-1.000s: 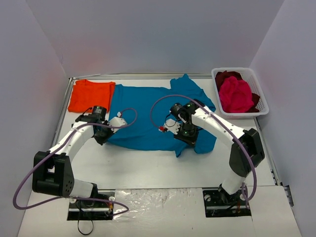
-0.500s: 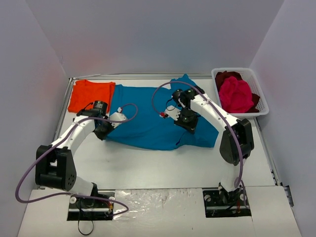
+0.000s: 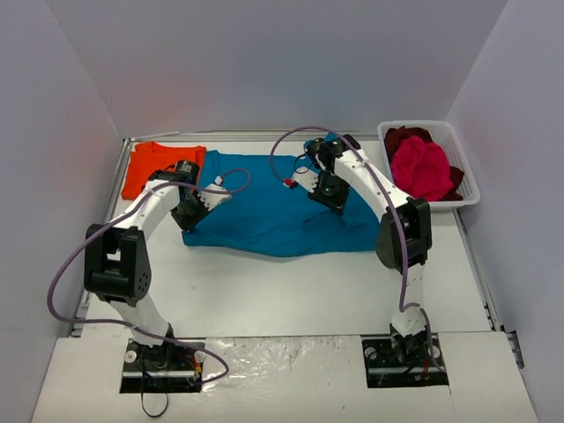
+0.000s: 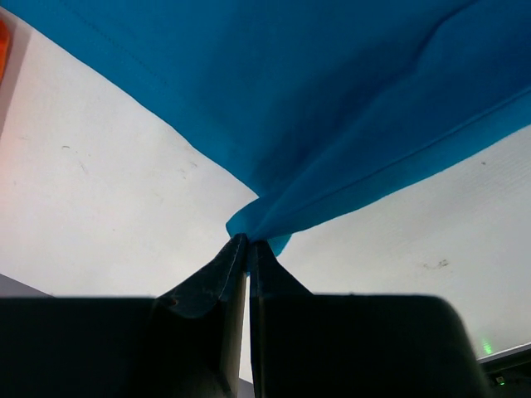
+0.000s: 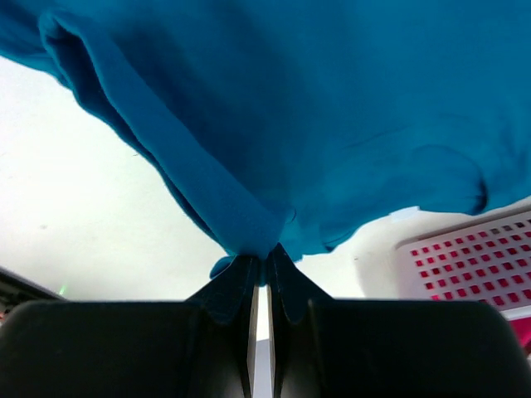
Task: Fold and stack the t-shirts
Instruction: Fold the flattened tshirt in 1/3 of the way
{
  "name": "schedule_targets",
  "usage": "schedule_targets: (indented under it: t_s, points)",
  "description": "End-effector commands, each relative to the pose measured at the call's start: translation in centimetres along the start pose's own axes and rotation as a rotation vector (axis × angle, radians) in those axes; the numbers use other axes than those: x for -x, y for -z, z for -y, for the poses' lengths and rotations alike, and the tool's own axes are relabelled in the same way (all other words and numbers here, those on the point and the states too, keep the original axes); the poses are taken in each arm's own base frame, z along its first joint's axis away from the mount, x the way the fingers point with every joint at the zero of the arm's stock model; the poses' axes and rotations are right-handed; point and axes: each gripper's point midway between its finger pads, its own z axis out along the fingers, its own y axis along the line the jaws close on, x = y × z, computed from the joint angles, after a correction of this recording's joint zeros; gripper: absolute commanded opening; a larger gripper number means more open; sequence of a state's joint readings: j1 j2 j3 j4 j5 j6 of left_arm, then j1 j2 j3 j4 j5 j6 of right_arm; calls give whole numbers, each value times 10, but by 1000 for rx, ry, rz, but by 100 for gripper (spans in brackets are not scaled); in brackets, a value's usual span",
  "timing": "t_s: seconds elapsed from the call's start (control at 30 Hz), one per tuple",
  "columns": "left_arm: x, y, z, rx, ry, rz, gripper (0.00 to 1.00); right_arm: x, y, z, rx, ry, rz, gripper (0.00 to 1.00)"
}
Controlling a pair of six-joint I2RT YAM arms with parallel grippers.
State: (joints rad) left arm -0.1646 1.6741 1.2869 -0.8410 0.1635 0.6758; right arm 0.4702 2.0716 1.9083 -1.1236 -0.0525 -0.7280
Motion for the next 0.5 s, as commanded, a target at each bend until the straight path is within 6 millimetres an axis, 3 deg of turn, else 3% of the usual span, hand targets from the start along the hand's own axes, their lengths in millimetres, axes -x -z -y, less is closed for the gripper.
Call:
schedule_targets:
  t_s: [0.0, 0.2, 0.47]
  points:
    - [0, 6, -11, -8, -6, -45, 3, -10, 4, 18, -22, 12, -52, 0]
    - [12, 3, -29, -17, -14, -65, 2, -7, -4, 58, -75, -1, -63, 0]
    - [17, -11, -36, -64, -22, -121, 2, 4, -28, 81, -72, 5, -64, 0]
